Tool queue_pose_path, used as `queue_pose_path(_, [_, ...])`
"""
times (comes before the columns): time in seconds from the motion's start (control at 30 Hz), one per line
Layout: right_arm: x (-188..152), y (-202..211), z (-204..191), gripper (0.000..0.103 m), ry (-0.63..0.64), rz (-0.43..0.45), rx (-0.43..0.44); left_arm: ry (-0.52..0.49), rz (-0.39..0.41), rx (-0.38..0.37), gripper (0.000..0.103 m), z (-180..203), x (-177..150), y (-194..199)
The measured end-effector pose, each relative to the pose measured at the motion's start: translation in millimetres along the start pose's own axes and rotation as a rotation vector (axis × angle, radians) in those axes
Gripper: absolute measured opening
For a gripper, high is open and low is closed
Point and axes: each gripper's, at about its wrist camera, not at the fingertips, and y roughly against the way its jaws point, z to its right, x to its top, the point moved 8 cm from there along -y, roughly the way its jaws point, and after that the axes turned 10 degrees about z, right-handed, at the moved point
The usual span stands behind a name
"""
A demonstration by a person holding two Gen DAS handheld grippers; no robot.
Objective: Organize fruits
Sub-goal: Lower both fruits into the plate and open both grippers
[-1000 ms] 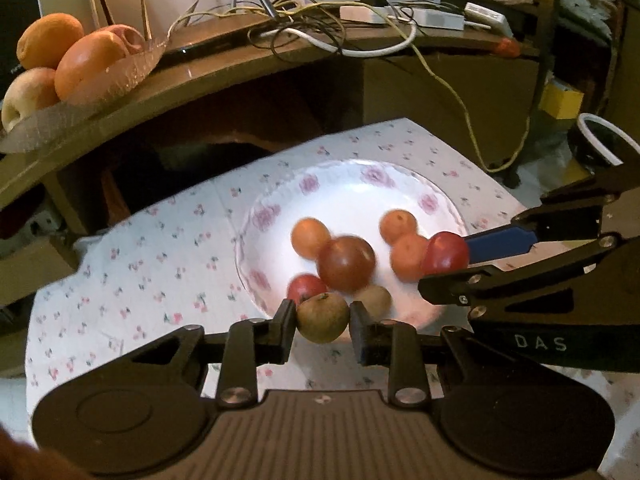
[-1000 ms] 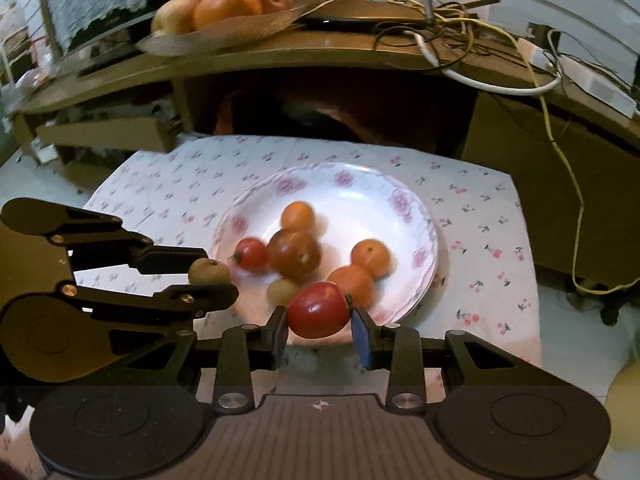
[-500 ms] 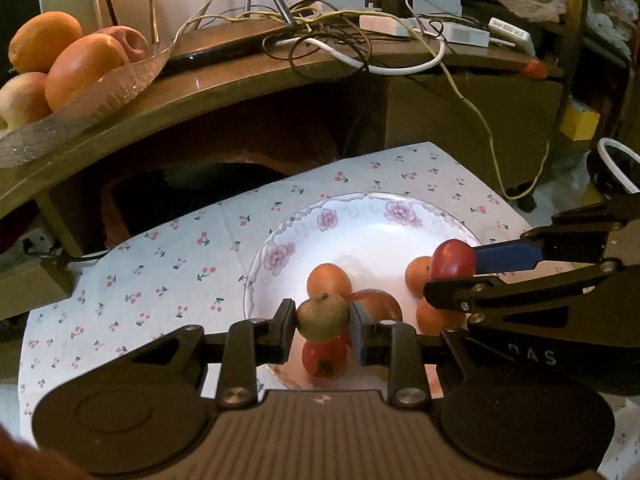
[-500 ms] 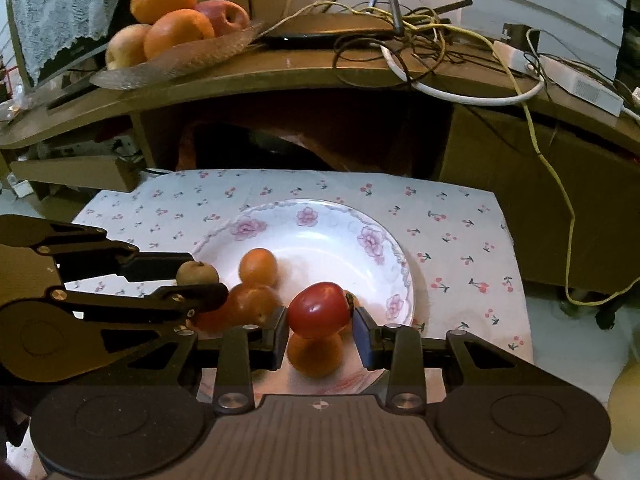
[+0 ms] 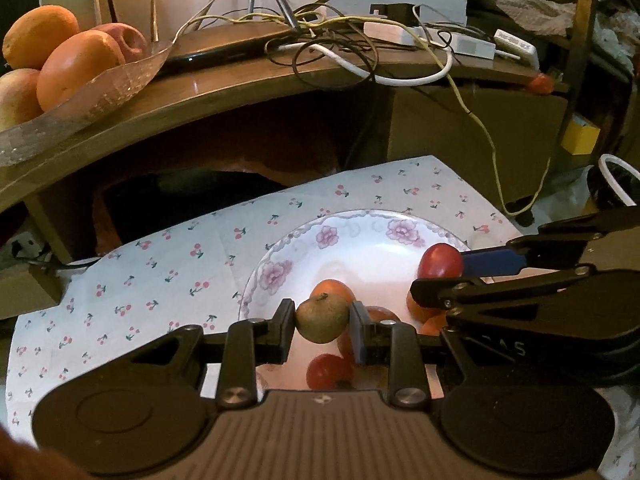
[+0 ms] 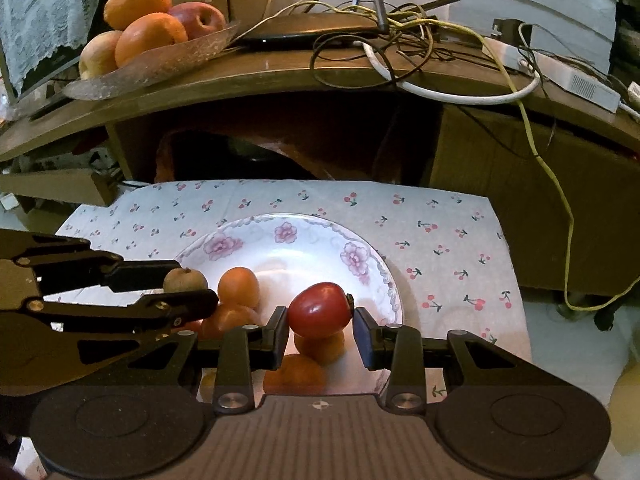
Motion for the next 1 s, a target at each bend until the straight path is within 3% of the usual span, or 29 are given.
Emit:
queue_pose_path(0.83, [8,1,9,0.041,-0.098,0.025,0.024,0.042,0.018,0.048,0.038,-22,4,14])
queue_pose_path(1.0, [3,11,7,0.041,-0.092,0.022,0.009,0.037,0.004,0.058,0.044,-18,-6,28])
